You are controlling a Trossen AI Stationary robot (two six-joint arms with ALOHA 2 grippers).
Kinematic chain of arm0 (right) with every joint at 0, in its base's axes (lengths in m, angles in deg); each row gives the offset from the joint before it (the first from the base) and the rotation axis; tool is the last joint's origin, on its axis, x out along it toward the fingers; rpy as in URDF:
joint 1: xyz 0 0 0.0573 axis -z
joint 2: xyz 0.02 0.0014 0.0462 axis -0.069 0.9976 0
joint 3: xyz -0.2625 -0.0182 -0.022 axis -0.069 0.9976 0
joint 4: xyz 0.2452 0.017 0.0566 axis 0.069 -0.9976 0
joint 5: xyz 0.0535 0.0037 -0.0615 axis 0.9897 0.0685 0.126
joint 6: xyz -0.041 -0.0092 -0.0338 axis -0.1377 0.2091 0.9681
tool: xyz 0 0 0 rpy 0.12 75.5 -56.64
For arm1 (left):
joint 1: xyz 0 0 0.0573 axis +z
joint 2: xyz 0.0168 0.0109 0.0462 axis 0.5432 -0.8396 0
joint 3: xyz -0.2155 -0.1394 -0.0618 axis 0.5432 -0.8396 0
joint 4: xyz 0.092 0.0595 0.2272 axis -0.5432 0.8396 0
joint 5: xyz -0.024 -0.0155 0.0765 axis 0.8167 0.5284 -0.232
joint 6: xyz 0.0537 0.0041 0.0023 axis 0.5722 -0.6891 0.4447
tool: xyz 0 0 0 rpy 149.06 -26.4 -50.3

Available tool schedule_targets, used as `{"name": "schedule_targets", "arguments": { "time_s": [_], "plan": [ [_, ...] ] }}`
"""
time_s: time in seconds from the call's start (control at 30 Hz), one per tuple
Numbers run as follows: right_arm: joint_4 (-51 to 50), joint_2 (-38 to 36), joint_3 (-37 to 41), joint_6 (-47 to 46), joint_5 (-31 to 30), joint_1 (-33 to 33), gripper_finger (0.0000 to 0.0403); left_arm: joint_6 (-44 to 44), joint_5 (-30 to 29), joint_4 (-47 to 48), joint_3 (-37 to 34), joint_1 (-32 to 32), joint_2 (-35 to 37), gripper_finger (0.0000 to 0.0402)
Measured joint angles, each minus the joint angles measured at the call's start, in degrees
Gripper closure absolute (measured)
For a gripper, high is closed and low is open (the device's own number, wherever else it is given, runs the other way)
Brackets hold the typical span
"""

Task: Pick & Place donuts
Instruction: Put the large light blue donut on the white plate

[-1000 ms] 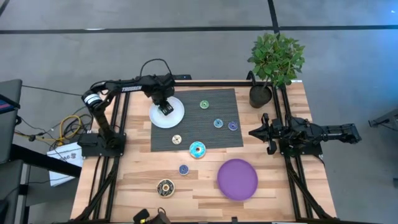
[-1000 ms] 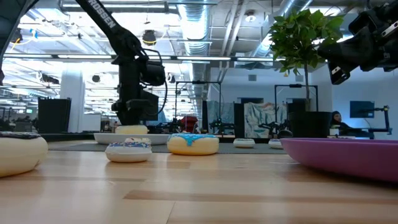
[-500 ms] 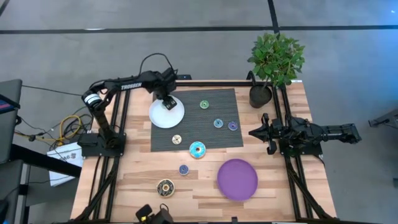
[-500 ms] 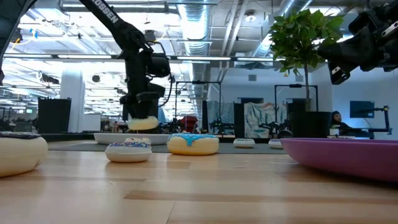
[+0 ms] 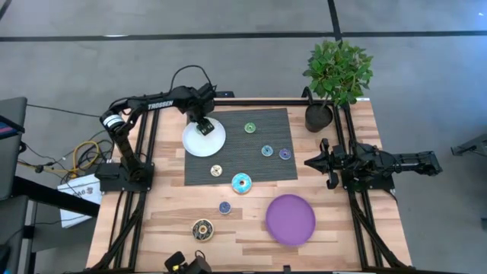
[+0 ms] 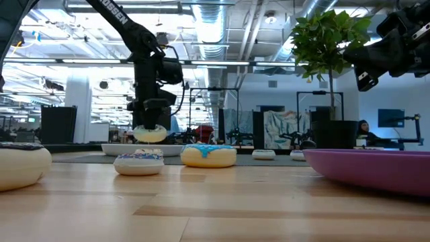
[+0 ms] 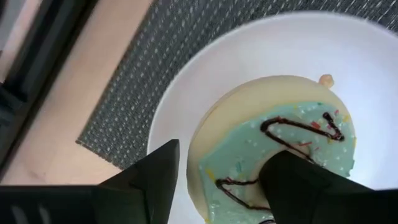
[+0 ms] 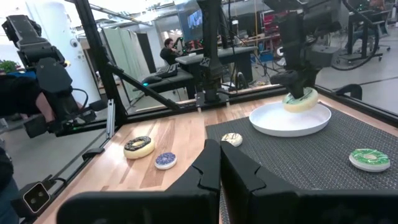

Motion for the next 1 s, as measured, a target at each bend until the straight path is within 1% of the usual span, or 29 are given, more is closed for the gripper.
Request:
{"name": "schedule_targets", "arguments": {
  "time_s": [0.2, 0.33, 0.57, 0.63, 0.67, 0.73, 0.77, 0.87, 0.93, 1.0],
  "plan": [
    [0.0, 0.0, 0.0, 0.0, 0.0, 0.0, 0.0403, -1.3, 1.3, -0.1, -1.5, 0.1, 0.0, 0.0186],
    [0.0, 0.0, 0.0, 0.0, 0.0, 0.0, 0.0403, -1.5, 1.2, -0.2, -1.7, 0.1, 0.0, 0.0165],
    [0.0, 0.0, 0.0, 0.0, 0.0, 0.0, 0.0403, -1.6, -1.0, 0.0, -1.7, 0.1, 0.0, 0.0129],
    [0.0, 0.0, 0.0, 0.0, 0.0, 0.0, 0.0403, -2.1, -2.6, 0.0, -1.7, 0.1, 0.0, 0.0126],
    [0.0, 0.0, 0.0, 0.0, 0.0, 0.0, 0.0403, -2.2, -2.4, 0.1, -1.7, 0.1, 0.0, 0.0125],
    [0.0, 0.0, 0.0, 0.0, 0.0, 0.0, 0.0403, -0.9, 0.6, 0.6, -1.7, 0.1, 0.0, 0.0125],
    [0.0, 0.0, 0.0, 0.0, 0.0, 0.0, 0.0403, 0.0, 1.3, 0.9, -1.7, 0.1, 0.0, 0.0125],
    [0.0, 0.0, 0.0, 0.0, 0.0, 0.0, 0.0403, -0.9, -0.7, 0.8, -1.7, 0.0, 0.0, 0.0125],
    [0.0, 0.0, 0.0, 0.0, 0.0, 0.0, 0.0403, 0.3, 0.9, 0.8, -1.7, 0.1, 0.0, 0.0125],
    [0.0, 0.0, 0.0, 0.0, 0.0, 0.0, 0.0403, 0.3, -0.5, 0.8, -1.7, 0.1, 0.0, 0.0125]
  ]
}}
